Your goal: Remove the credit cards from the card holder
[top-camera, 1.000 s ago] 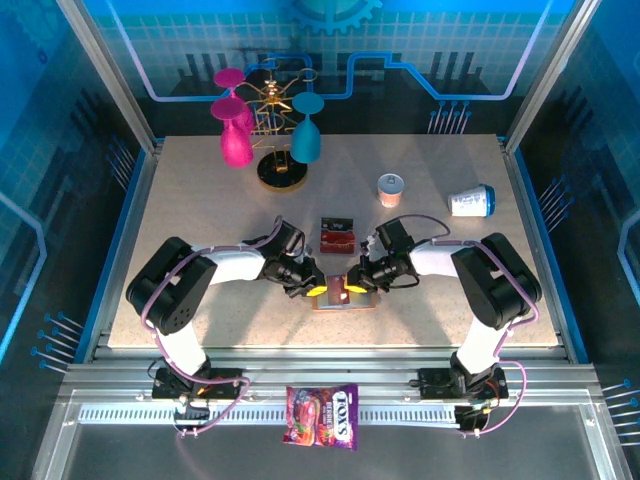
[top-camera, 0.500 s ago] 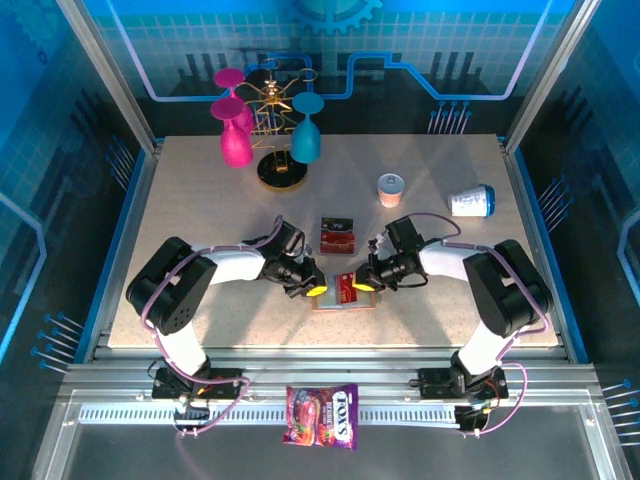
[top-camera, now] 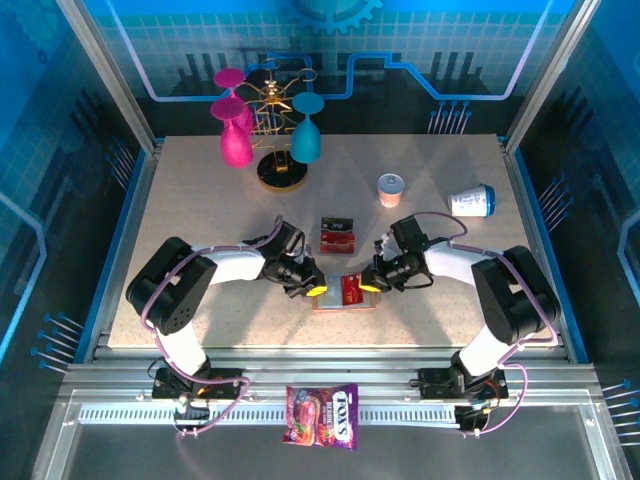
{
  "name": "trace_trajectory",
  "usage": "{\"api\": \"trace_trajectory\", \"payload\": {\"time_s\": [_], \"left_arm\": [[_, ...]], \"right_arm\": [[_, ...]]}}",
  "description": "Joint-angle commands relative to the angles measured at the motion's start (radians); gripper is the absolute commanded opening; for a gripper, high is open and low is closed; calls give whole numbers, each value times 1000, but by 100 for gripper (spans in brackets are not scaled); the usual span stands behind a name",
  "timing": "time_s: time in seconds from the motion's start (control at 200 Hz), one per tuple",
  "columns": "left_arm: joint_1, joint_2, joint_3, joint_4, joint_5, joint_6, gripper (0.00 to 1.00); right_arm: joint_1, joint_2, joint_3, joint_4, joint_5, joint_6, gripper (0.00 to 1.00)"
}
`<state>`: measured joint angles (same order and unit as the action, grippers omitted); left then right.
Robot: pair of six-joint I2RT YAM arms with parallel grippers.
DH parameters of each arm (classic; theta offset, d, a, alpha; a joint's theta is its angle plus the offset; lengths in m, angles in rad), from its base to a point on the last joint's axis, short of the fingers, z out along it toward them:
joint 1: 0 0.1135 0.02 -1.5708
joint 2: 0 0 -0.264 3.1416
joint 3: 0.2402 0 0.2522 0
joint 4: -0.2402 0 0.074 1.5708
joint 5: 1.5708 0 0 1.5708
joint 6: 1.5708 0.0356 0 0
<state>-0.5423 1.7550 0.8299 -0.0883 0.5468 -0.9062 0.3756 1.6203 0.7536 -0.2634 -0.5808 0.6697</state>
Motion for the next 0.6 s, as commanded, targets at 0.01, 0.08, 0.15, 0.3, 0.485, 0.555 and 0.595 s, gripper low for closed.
{"api": "trace_trajectory", "payload": {"time_s": [0.01,0.08,0.15,0.3,0.485,0.555,0.595], "left_arm": [[6,13,5,-67,-34,22,14],[8,13,4,-64,-33,22,14],[8,13,5,-62,-33,20,14],[7,13,3,-58,-33,18,14],[7,9,2,-49,-30,12,14],[7,8,6,-51,-28,13,14],[7,8,9,-51,-26,11,14]], "right_arm": [[-12,-34,-1,-62,36,-28,11],[-12,-37,3,-74,45,-33,11],[-12,-43,4,-78,50,-34,11],[-12,-46,6,-81,52,-33,11],[-3,-48,6,-67,43,-13,13],[4,-48,4,-54,33,0,16],[9,-49,2,-46,25,10,17]]}}
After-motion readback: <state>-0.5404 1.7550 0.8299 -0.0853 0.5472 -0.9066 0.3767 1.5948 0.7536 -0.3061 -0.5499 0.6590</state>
